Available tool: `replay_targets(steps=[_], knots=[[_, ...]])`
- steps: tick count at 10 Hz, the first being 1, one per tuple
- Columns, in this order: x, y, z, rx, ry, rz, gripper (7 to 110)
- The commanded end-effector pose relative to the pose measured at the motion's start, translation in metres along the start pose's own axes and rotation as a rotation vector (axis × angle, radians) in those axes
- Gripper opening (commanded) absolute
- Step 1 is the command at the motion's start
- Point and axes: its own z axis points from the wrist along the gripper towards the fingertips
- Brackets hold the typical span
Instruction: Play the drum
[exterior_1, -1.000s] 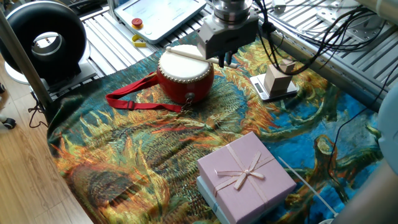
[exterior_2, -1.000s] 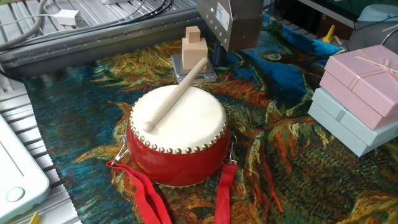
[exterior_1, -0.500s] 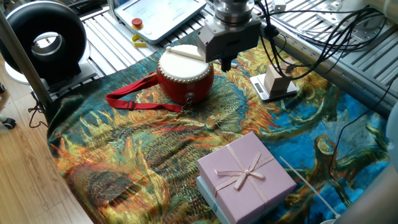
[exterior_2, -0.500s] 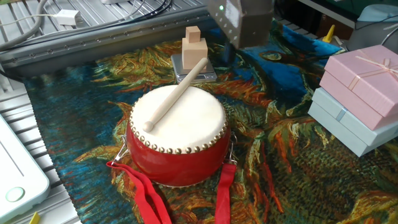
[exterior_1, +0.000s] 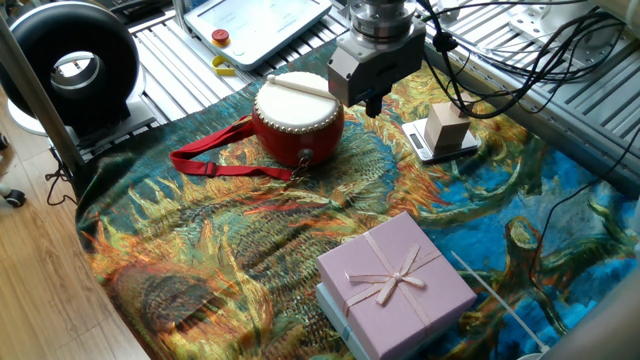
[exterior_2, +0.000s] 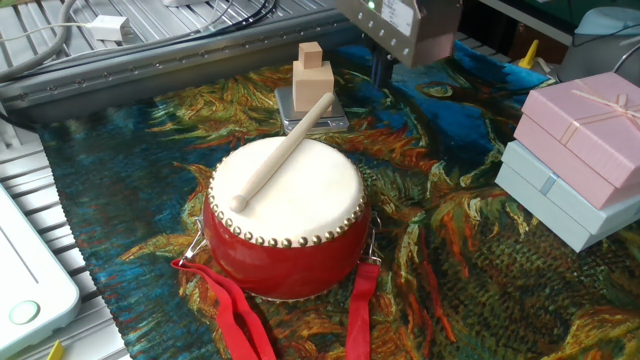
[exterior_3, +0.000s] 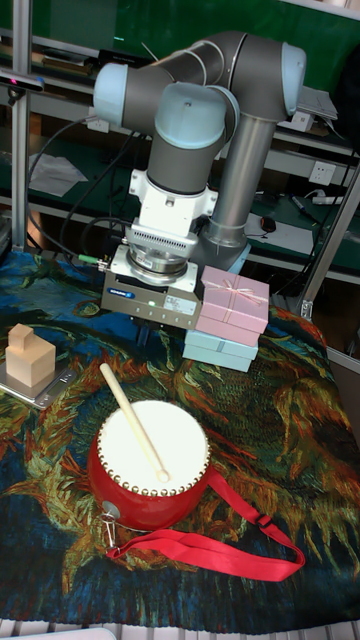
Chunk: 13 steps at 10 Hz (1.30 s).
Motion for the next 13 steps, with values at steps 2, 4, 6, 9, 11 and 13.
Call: replay_targets(steps=[2,4,6,9,11,13], knots=[[0.001,0.006,-0.002,-0.03,-0.004,-0.017,7],[0.002,0.003,-0.002,-0.018,0.001,-0.016,7],[0.002,0.001,-0.001,-0.021,0.006,-0.025,7],[0.006,-0.001,-0.002,-0.021,0.015,-0.018,7],[0.006,-0.002,-0.001,-0.023,0.017,-0.019,7],[0.006,-0.003,-0.001,-0.022,0.022,-0.021,7]])
